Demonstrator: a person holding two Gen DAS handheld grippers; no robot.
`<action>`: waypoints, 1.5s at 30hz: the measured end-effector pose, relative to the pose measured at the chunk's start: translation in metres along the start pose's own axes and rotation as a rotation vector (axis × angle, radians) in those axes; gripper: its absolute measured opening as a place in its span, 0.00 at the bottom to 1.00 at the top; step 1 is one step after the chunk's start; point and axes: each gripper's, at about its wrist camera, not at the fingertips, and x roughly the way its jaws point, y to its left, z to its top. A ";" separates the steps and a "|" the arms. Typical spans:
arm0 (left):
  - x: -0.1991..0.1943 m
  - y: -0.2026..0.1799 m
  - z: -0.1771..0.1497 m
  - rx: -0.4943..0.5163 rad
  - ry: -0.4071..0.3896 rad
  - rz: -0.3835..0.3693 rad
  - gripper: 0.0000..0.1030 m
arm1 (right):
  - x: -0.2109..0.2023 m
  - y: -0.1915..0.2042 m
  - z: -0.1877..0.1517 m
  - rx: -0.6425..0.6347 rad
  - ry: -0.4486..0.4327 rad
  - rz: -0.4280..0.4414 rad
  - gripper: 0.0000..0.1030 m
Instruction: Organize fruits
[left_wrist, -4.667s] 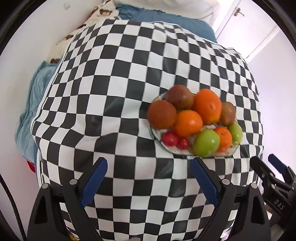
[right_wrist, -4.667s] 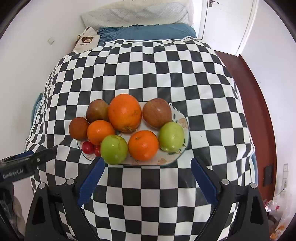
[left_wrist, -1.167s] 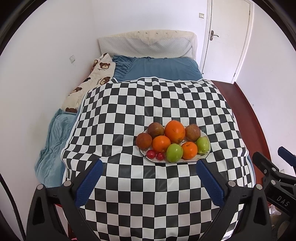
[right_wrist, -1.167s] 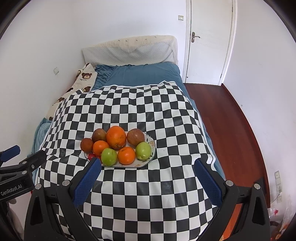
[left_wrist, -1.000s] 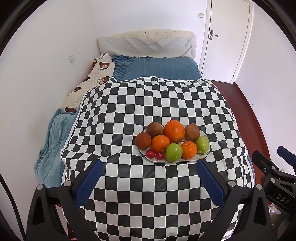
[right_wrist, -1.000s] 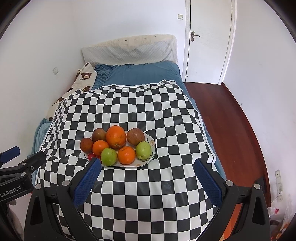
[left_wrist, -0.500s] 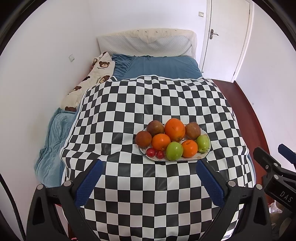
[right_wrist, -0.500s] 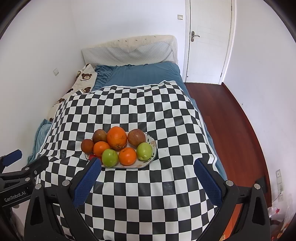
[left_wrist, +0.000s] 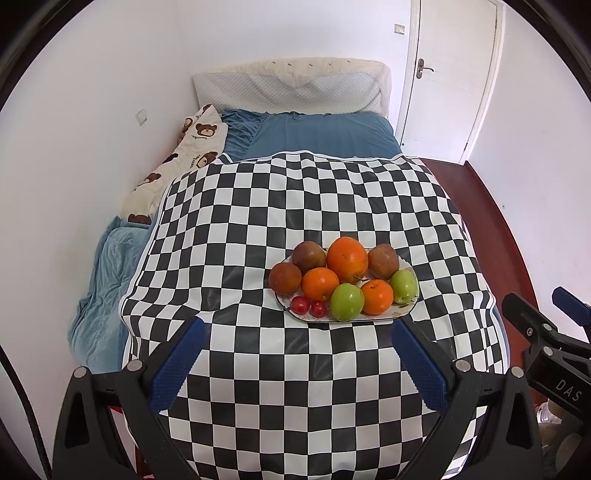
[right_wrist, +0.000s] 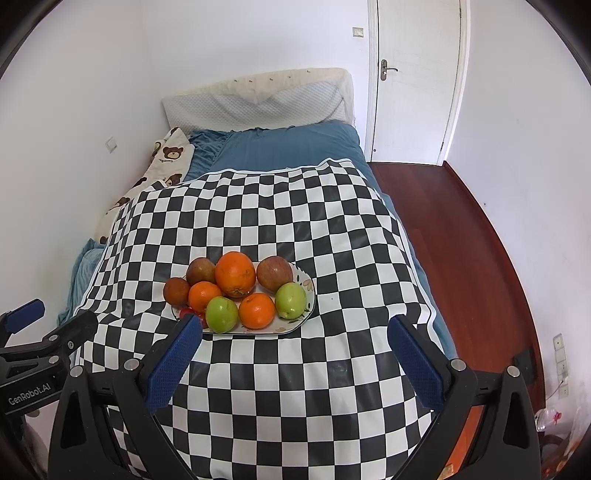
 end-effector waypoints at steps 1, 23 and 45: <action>0.000 0.000 0.001 0.003 0.001 -0.002 1.00 | 0.000 0.000 0.001 -0.004 0.003 0.001 0.99; 0.001 0.001 0.004 0.007 0.009 -0.013 1.00 | 0.000 0.005 -0.005 0.009 0.011 0.001 0.99; 0.000 0.001 0.003 0.004 0.010 -0.015 1.00 | 0.001 0.011 -0.012 0.008 0.013 0.009 0.99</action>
